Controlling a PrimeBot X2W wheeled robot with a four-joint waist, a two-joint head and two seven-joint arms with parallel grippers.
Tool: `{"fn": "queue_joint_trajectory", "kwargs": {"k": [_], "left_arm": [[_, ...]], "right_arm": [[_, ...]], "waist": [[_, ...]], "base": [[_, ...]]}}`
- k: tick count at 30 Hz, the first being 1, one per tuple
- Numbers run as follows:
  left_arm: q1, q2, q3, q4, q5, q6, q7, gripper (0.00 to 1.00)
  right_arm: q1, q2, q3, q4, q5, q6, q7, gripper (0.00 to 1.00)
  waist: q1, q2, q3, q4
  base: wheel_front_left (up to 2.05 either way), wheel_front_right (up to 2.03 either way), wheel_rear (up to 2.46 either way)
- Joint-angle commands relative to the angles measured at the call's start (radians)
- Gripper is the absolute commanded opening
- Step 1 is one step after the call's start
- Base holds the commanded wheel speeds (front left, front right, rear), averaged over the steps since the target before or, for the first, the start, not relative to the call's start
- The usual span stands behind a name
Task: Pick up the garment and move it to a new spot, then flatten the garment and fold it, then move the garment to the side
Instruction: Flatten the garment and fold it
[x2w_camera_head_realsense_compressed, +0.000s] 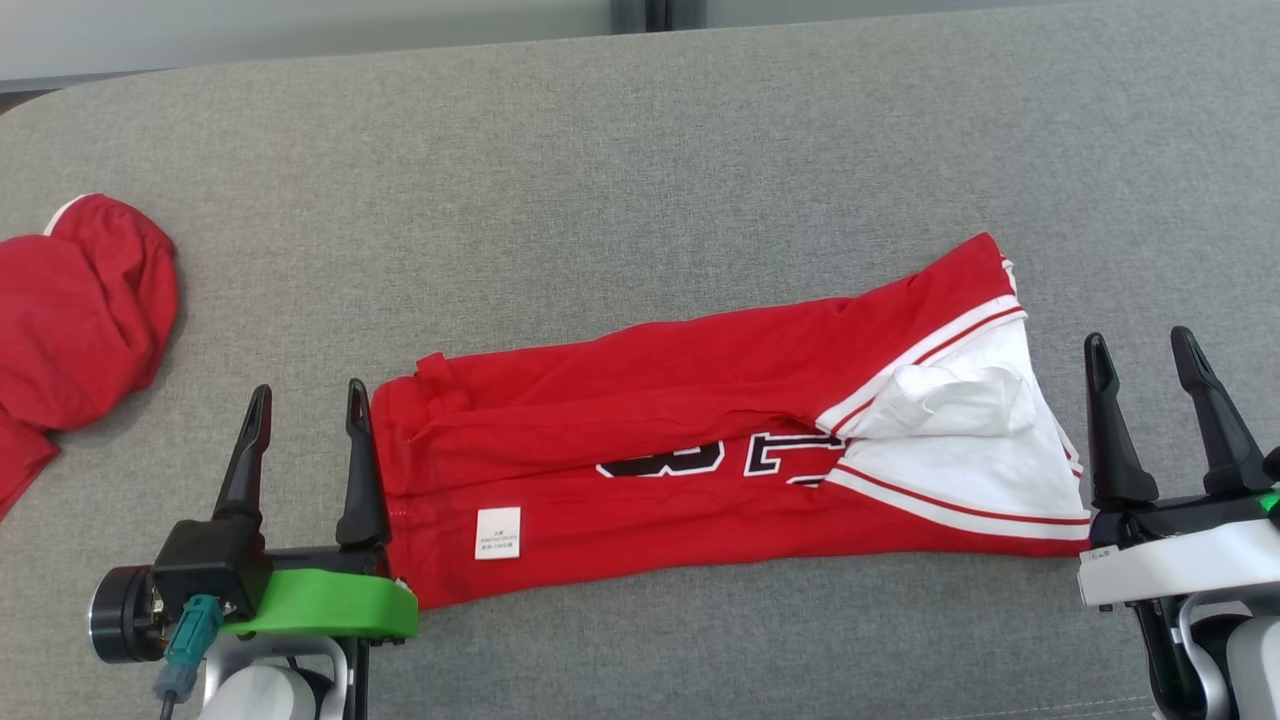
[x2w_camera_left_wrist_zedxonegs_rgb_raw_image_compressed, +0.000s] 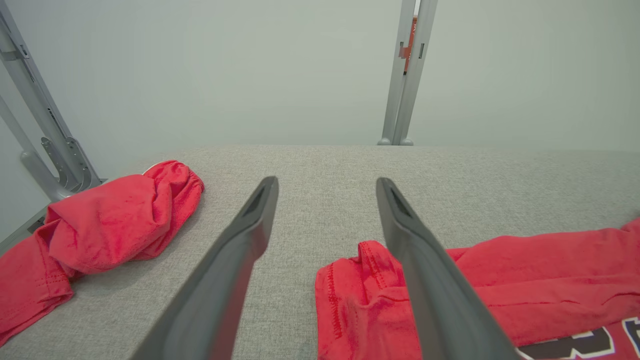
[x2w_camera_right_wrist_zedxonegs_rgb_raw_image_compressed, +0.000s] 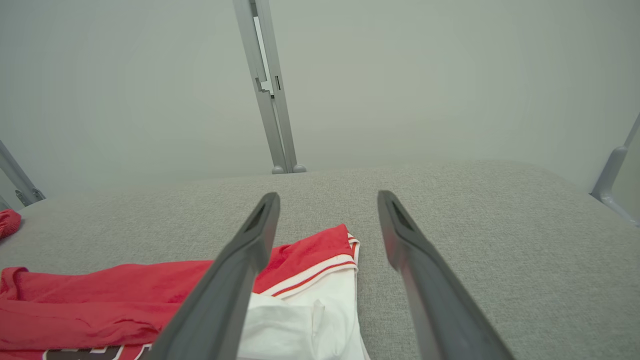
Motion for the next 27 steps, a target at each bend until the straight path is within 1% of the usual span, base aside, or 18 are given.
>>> {"fn": "queue_joint_trajectory", "kwargs": {"k": [1,7,12,15,21,23,25,27], "left_arm": [[0.013,-0.004,0.009,0.004,0.009,-0.007,-0.003,1.00],[0.001,-0.023,0.025,0.010,0.038,-0.030,-0.003,1.00],[-0.038,-0.041,0.038,0.008,0.055,-0.048,-0.003,1.00],[-0.055,-0.052,0.047,0.013,0.064,-0.059,-0.003,1.00],[-0.077,-0.081,0.065,0.025,0.087,-0.081,-0.003,1.00],[-0.084,-0.090,0.073,0.030,0.093,-0.092,-0.003,1.00],[-0.089,-0.098,0.080,0.034,0.101,-0.103,-0.003,1.00],[-0.088,-0.105,0.088,0.039,0.107,-0.111,-0.003,1.00]], "right_arm": [[0.011,0.002,-0.002,-0.008,-0.007,-0.001,0.004,1.00],[0.009,-0.005,-0.006,-0.003,-0.001,-0.001,0.026,1.00],[-0.029,-0.030,-0.011,0.071,0.009,-0.001,0.036,1.00],[-0.057,-0.042,-0.001,0.144,0.020,-0.001,0.028,1.00],[-0.130,-0.053,0.047,0.344,0.057,-0.001,0.015,1.00],[-0.143,-0.062,0.064,0.411,0.065,-0.001,0.033,1.00],[-0.156,-0.067,0.098,0.452,0.084,-0.001,0.040,1.00],[-0.154,-0.073,0.147,0.484,0.112,0.000,0.072,1.00]], "waist": [[0.0000,0.0000,0.001,0.001],[0.0000,0.0000,0.017,0.004],[0.0000,0.0000,0.062,0.013],[0.0000,0.0000,0.091,0.020],[0.0000,0.0000,0.120,0.033],[0.0000,0.0000,0.123,0.038],[0.0000,0.0000,0.123,0.043],[0.0000,0.0000,0.121,0.043]], "base": [[0.00,0.00,0.00],[0.00,0.00,0.00],[0.00,0.00,0.00],[0.00,0.00,0.00],[0.00,0.00,0.00],[0.00,0.00,0.00],[0.00,0.00,0.00],[0.00,0.00,0.00]]}}
